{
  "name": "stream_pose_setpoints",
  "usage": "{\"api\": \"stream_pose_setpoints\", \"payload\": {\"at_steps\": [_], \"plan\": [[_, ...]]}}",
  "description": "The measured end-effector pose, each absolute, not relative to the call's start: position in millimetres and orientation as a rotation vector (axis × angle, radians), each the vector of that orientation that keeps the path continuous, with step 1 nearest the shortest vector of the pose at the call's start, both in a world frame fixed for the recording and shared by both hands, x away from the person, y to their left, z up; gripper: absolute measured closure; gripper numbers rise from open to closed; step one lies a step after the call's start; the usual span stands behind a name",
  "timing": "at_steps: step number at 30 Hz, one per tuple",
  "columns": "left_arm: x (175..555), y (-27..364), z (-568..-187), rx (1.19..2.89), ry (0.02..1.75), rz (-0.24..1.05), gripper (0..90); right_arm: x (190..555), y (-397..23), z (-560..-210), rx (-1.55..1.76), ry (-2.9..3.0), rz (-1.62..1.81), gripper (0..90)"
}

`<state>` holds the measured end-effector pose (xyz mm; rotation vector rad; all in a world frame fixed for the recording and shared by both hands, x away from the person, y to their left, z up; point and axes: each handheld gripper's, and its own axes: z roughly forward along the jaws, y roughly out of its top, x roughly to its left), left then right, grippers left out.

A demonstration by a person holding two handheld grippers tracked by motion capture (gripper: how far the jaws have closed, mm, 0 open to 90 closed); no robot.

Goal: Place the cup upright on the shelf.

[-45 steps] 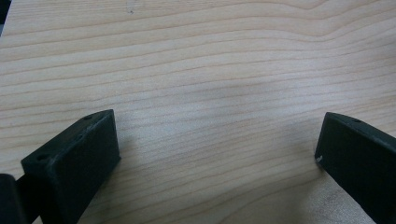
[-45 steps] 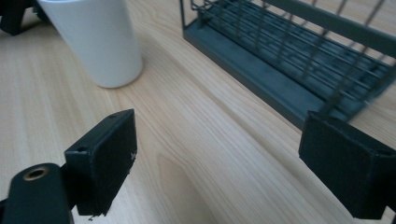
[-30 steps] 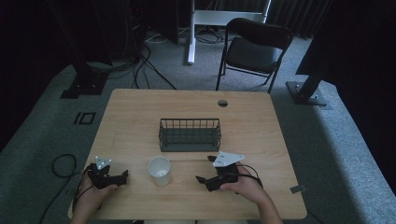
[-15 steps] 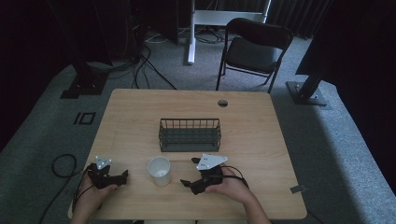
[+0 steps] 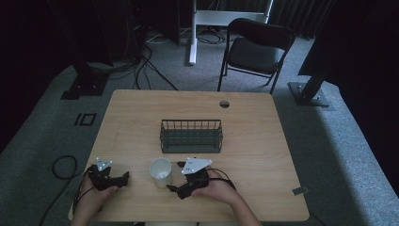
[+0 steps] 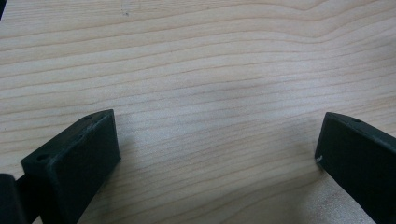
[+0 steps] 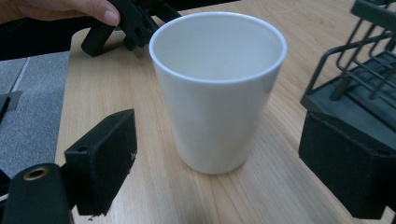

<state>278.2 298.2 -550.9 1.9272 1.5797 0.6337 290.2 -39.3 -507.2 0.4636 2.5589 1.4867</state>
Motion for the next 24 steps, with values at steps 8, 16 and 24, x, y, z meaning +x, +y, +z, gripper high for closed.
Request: {"api": "stream_pose_setpoints", "payload": {"at_steps": [8,16,24], "plan": [[278.2,298.2,-550.9,1.927,1.580,0.634,0.0,295.3,-26.5,-511.4,0.455,2.561,1.488,11.2],[278.2,298.2,-551.0,1.927,1.579,0.634,0.0,297.6,-13.4,-513.9,0.448,2.563,1.507,11.2],[278.2,298.1,-551.0,1.924,1.579,0.634,0.0,299.8,-0.9,-515.4,0.448,2.559,1.510,11.2]]}}
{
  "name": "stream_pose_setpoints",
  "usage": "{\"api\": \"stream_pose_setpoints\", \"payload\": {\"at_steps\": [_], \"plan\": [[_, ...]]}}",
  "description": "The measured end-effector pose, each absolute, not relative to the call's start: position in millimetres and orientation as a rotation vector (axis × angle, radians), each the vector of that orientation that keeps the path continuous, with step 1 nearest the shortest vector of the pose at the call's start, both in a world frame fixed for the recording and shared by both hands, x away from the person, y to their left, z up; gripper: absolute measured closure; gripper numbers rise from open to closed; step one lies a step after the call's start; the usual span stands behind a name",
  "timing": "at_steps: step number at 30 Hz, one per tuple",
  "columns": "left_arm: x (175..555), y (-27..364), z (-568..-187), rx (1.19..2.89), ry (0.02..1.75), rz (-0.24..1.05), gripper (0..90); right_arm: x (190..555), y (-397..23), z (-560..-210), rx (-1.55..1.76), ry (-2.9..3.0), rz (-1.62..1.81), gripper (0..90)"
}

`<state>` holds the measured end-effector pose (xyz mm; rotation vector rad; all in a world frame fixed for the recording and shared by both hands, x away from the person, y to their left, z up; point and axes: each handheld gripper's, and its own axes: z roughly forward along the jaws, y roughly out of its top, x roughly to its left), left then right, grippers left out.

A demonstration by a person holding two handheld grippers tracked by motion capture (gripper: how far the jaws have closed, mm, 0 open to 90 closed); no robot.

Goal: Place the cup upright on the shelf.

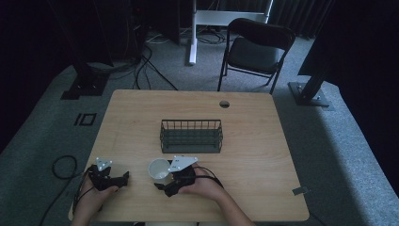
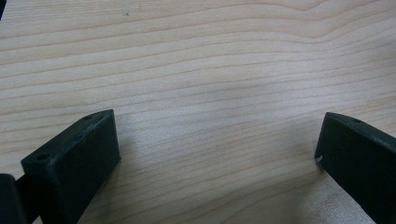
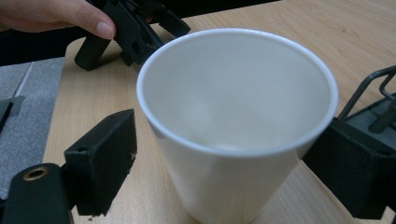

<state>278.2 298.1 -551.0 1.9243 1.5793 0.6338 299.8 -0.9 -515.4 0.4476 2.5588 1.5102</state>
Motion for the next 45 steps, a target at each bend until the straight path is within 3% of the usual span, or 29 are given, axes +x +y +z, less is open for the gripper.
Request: {"api": "stream_pose_setpoints", "payload": {"at_steps": [5,8,19,45], "plan": [[278.2,298.2,-551.0,1.924,1.579,0.634,0.0,300.5,4.2,-516.9,0.451,2.549,1.512,11.3],[278.2,298.2,-551.0,1.924,1.579,0.634,0.0,301.0,5.4,-517.2,0.453,2.536,1.509,19.9],[278.2,298.2,-551.0,1.924,1.579,0.634,0.0,299.5,1.5,-509.0,0.468,2.548,1.509,20.3],[278.2,298.2,-550.8,1.926,1.580,0.632,0.0,309.9,-26.6,-453.0,0.493,2.424,1.581,20.3]]}}
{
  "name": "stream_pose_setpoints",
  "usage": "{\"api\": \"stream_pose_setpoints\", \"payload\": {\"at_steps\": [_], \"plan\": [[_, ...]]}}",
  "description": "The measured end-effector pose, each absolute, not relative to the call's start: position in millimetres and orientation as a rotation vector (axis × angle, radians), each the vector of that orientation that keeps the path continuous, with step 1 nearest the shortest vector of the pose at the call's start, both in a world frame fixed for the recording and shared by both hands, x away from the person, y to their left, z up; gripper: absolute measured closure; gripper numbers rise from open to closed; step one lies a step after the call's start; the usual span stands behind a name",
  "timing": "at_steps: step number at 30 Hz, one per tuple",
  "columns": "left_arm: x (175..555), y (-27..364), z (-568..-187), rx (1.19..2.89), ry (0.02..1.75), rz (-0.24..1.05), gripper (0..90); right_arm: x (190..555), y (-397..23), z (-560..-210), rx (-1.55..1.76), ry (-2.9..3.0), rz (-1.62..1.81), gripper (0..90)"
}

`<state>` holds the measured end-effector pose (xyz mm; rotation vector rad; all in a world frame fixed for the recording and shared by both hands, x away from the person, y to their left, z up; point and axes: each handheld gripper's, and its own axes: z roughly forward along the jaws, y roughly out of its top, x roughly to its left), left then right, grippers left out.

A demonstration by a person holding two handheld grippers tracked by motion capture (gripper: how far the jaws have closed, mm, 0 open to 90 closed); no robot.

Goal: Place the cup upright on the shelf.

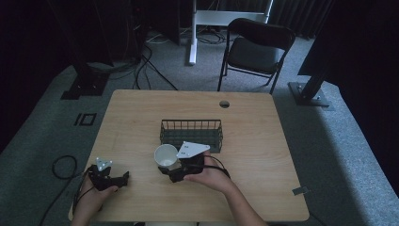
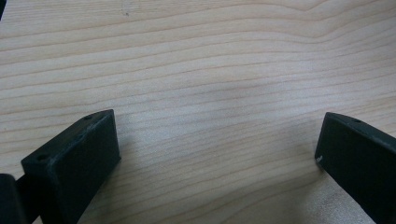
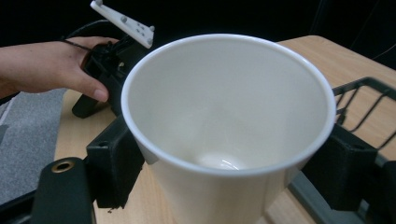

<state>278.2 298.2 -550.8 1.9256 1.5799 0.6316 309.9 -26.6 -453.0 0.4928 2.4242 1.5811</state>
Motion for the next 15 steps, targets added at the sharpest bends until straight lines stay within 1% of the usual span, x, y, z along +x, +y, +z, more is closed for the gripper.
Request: {"api": "stream_pose_setpoints", "payload": {"at_steps": [15], "plan": [[278.2,298.2,-550.8,1.926,1.580,0.632,0.0,329.7,-49.6,-418.2,0.565,2.281,1.583,20.4]]}}
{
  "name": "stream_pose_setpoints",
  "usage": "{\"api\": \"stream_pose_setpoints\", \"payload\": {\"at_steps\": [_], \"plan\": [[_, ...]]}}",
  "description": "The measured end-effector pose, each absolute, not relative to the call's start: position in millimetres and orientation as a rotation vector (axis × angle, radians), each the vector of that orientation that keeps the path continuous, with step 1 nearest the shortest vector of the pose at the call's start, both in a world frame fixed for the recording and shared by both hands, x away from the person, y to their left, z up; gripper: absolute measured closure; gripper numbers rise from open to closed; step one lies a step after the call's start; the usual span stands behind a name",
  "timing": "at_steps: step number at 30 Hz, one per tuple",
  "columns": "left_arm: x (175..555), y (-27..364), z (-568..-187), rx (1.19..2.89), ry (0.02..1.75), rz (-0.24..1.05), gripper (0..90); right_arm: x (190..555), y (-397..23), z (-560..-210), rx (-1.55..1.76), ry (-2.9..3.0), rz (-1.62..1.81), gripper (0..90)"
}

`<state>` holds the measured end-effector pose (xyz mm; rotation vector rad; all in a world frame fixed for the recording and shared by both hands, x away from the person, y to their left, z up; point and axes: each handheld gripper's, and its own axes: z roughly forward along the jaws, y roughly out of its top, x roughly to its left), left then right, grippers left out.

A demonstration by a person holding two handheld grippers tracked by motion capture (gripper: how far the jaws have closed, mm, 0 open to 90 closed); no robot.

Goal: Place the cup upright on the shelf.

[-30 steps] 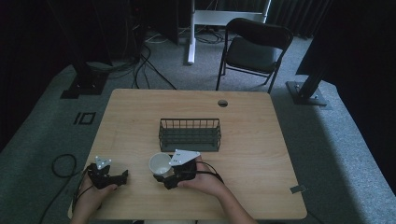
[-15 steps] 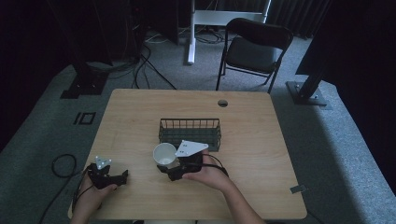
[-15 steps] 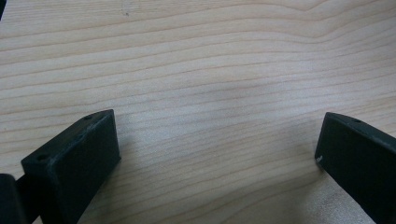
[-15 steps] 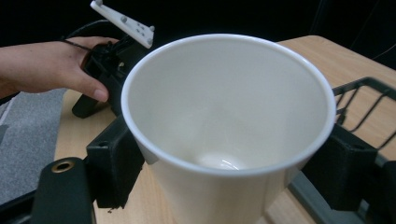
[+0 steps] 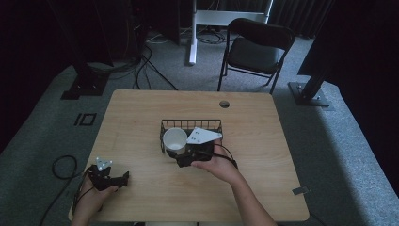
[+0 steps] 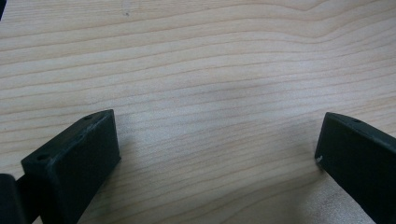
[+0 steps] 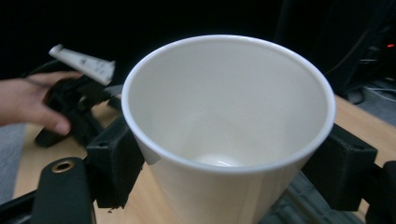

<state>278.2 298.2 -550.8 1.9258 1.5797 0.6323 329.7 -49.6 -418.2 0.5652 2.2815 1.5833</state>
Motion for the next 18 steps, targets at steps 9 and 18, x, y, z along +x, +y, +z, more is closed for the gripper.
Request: {"api": "stream_pose_setpoints", "payload": {"at_steps": [9,18], "plan": [[278.2,298.2,-550.9,1.925,1.580,0.633,0.0,346.9,-62.9,-406.3,0.659,2.165,1.516,20.4],[278.2,298.2,-550.9,1.924,1.580,0.634,0.0,369.2,-71.7,-413.2,0.843,2.037,1.461,20.4]]}}
